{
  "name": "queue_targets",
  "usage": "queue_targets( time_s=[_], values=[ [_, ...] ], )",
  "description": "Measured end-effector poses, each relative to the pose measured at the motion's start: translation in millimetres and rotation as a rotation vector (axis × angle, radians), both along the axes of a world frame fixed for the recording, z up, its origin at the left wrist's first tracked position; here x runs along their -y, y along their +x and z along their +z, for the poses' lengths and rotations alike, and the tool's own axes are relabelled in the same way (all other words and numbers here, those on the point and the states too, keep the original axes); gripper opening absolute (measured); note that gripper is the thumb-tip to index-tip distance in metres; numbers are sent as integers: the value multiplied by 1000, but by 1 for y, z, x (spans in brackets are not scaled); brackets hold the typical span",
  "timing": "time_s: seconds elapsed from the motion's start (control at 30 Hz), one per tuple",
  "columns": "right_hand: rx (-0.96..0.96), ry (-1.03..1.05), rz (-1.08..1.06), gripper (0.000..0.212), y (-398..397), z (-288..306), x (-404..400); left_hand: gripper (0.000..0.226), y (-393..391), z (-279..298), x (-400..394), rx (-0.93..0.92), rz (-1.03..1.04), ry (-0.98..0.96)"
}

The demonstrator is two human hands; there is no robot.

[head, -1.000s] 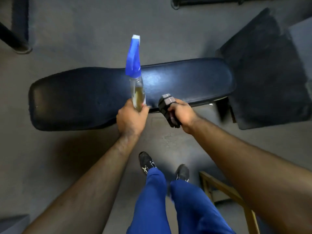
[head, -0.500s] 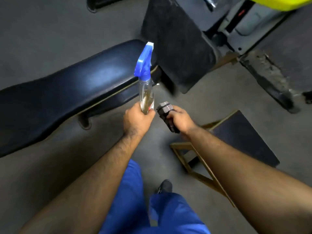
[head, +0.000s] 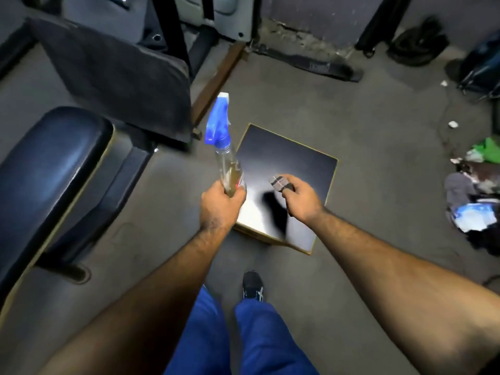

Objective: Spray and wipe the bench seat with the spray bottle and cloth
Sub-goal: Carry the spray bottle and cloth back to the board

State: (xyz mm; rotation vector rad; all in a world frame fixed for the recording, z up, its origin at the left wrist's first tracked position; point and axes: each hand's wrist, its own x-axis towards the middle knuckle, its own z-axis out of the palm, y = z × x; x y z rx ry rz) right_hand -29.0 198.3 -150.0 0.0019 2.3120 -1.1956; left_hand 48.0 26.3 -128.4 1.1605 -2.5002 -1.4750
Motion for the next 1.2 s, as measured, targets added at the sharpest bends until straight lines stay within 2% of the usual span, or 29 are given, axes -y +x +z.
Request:
queue_targets(
  time_s=[0.17, 0.27, 0.33, 0.47, 0.6, 0.73, 0.87, 1.0, 1.2],
  values=[
    [-106, 72, 19, 35, -19, -43, -28, 21, -30, -35, -26, -19, -59, 0],
    [-97, 92, -7, 41, -31, -68, -32, 20, -45, -51, -32, -15, -98, -7],
    [-166, 155, 8, 46, -36, -82, -33, 21, -55, -60, -33, -18, -109, -17],
    [-330, 394, 155, 61, -47, -102, -27, 22, -71, -81, -33, -27, -124, -44],
    [-316, 548, 400, 67, -42, -135, -26, 22, -77, -100, -33, -41, -102, -92],
    [-348, 553, 412, 71, -35, -154, -34, 18, -77, -110, -35, -63, -67, -81],
    [-388, 584, 441, 61, -42, -157, -38, 12, -77, -111, -35, -82, -77, -84],
    [-345, 598, 479, 54, -45, -153, -37, 14, -78, -112, -35, -78, -90, -88],
    [-229, 558, 470, 52, -50, -129, -30, 37, -73, -103, -34, -26, -90, -19]
  ],
)
